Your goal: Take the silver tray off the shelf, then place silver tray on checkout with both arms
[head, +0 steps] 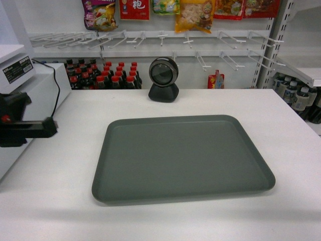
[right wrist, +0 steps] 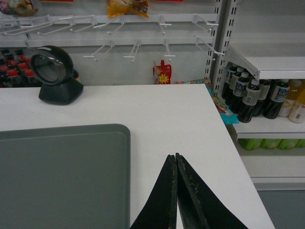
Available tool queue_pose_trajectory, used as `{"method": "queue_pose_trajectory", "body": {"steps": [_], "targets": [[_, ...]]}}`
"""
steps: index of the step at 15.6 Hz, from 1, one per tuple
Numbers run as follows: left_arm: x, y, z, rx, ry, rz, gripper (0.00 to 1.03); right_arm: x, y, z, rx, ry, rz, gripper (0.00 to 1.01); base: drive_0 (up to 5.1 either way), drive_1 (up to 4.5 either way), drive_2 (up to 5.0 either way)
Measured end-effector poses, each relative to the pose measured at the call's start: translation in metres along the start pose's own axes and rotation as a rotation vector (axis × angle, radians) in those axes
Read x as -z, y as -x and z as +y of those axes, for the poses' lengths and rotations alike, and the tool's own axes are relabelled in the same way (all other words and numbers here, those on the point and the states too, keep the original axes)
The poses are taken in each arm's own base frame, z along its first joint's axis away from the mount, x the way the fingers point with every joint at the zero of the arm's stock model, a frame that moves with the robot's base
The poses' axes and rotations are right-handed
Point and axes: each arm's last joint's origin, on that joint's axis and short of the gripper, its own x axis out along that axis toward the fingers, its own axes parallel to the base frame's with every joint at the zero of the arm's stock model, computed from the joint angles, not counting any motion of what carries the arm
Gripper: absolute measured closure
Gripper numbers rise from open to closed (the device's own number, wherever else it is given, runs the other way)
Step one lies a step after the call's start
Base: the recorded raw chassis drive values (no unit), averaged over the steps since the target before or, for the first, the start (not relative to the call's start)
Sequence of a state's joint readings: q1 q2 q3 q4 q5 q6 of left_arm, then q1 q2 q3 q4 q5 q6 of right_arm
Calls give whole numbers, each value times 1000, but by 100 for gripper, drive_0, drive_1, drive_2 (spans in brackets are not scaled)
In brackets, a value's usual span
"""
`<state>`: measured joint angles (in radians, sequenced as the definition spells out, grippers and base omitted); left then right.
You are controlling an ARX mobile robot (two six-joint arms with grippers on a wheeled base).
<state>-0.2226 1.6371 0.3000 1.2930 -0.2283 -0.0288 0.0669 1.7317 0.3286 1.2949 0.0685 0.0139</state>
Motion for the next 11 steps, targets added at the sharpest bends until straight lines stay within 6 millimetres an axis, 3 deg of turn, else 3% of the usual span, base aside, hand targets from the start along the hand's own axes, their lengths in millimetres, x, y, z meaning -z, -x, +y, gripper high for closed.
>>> {"method": "queue_pose_trajectory", "body": {"steps": [2, 5, 6, 11], "targets": [[-2, 29, 16, 4, -8, -7, 102, 1, 31, -10, -11, 2, 12, 99, 0, 0, 0], [-10, 60, 31, 10, -7, 3, 102, -16, 68, -15, 1, 0, -83, 99, 0, 0, 0], [-19, 87, 49, -7, -2, -11, 102, -28, 98, -15, 1, 0, -84, 99, 0, 0, 0], [-22, 106, 49, 7, -2, -27, 102, -28, 119, -15, 1, 0, -93, 99, 0, 0, 0]]}}
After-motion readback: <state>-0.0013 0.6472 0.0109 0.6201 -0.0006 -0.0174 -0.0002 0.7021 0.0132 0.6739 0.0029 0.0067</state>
